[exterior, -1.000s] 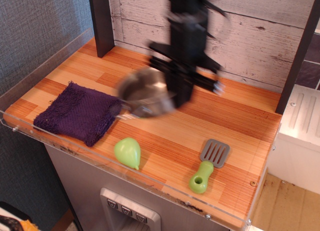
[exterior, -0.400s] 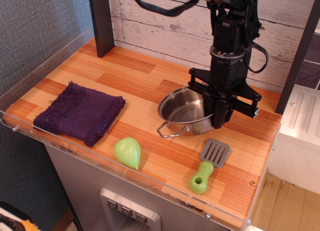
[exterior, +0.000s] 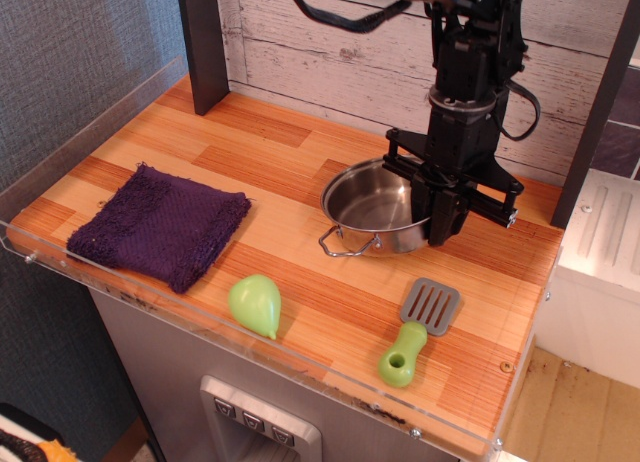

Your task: Move the pot to behind the spatula.

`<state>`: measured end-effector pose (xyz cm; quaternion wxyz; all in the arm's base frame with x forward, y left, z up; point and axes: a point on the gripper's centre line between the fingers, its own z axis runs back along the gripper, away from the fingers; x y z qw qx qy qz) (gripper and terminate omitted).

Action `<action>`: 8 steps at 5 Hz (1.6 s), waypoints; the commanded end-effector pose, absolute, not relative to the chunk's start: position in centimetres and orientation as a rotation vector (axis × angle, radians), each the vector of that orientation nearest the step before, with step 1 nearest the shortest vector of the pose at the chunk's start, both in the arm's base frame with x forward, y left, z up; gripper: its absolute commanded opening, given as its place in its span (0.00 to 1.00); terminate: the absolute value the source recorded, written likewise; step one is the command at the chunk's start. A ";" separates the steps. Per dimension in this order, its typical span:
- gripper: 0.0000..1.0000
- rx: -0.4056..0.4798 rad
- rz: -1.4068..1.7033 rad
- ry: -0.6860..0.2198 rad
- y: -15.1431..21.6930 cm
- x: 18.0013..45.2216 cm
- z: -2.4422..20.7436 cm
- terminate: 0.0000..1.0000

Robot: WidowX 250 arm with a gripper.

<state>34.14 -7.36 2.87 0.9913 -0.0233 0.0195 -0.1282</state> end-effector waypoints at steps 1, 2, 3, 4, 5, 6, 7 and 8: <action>0.00 -0.035 -0.320 0.044 -8.7 33.8 2.2 0.00; 1.00 -0.037 -0.341 0.056 -9.5 33.3 2.0 0.00; 1.00 -0.073 -0.316 0.037 -9.2 33.0 3.2 0.00; 1.00 -0.116 -0.268 -0.002 -7.9 32.7 5.5 0.00; 1.00 -0.157 -0.210 -0.021 -5.2 31.2 8.9 0.00; 1.00 -0.130 -0.163 -0.020 -2.4 28.7 11.2 0.00; 1.00 -0.051 -0.145 -0.004 -0.8 26.6 12.2 0.00; 1.00 0.010 -0.135 -0.023 -0.1 25.5 12.6 0.00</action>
